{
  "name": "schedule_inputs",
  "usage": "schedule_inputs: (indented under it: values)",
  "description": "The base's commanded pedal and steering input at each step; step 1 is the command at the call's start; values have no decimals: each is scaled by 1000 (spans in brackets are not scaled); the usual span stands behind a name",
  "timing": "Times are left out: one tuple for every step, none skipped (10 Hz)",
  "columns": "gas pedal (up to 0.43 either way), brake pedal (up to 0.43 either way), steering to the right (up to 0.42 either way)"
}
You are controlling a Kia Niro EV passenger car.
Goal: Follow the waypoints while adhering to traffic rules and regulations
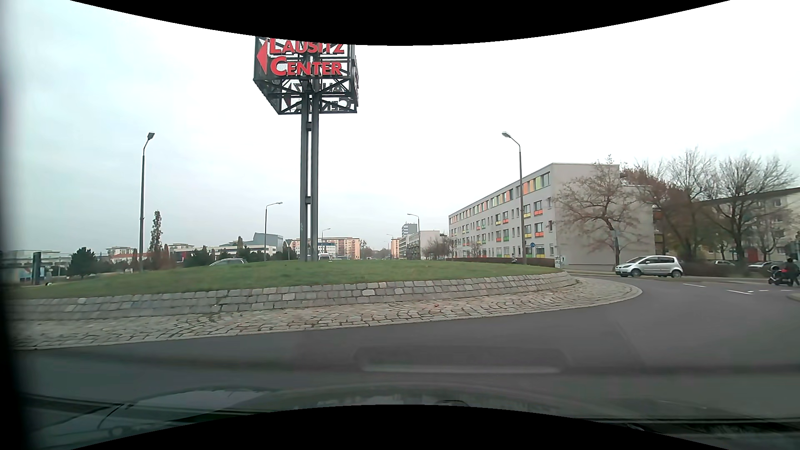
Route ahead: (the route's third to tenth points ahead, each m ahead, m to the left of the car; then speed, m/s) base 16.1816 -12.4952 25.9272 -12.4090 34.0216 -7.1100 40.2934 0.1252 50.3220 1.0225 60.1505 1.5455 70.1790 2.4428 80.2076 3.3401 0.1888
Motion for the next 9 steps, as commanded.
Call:
schedule_inputs:
  values:
    - [0,98,163]
    - [0,43,163]
    - [0,0,163]
    - [0,0,163]
    - [0,0,163]
    - [0,0,164]
    - [0,0,173]
    - [197,0,185]
    - [260,0,193]
